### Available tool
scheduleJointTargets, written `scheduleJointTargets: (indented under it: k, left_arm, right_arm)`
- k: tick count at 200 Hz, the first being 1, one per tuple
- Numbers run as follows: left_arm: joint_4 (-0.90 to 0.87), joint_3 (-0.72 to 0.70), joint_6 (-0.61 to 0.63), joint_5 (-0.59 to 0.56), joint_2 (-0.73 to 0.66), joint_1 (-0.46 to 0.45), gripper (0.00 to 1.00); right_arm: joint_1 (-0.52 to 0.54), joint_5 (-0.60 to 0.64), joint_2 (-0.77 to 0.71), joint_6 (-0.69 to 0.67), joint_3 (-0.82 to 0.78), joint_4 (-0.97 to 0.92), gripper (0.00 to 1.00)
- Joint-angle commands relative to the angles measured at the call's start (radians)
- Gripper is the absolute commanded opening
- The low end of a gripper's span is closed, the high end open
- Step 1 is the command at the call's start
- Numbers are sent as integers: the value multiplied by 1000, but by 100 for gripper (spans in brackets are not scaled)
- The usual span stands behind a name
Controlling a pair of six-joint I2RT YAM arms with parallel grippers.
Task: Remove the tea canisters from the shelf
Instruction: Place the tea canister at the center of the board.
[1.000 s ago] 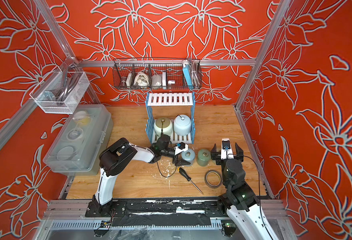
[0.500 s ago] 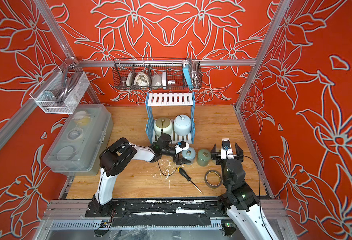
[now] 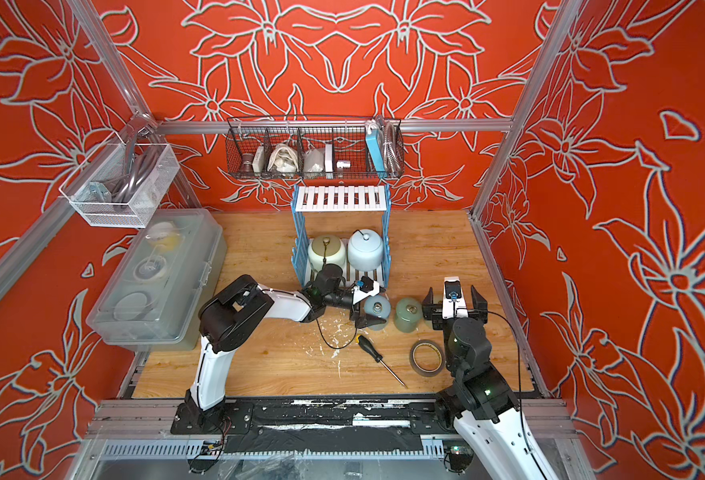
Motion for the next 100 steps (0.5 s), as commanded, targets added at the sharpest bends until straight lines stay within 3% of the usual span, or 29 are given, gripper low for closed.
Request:
scheduleJointTargets:
  k: [1, 30, 100]
  left_arm:
    - [-12, 14, -3, 0, -8, -2, 99]
    - [-77, 17, -33, 14, -57, -2, 99]
    - [-591, 153, -36, 72, -214, -6, 99]
  right_arm:
    - [-8, 5, 1, 1, -14, 17, 99]
    - [-8, 5, 0, 3, -13, 15, 99]
    - [-8, 12, -11, 0, -11, 13, 99]
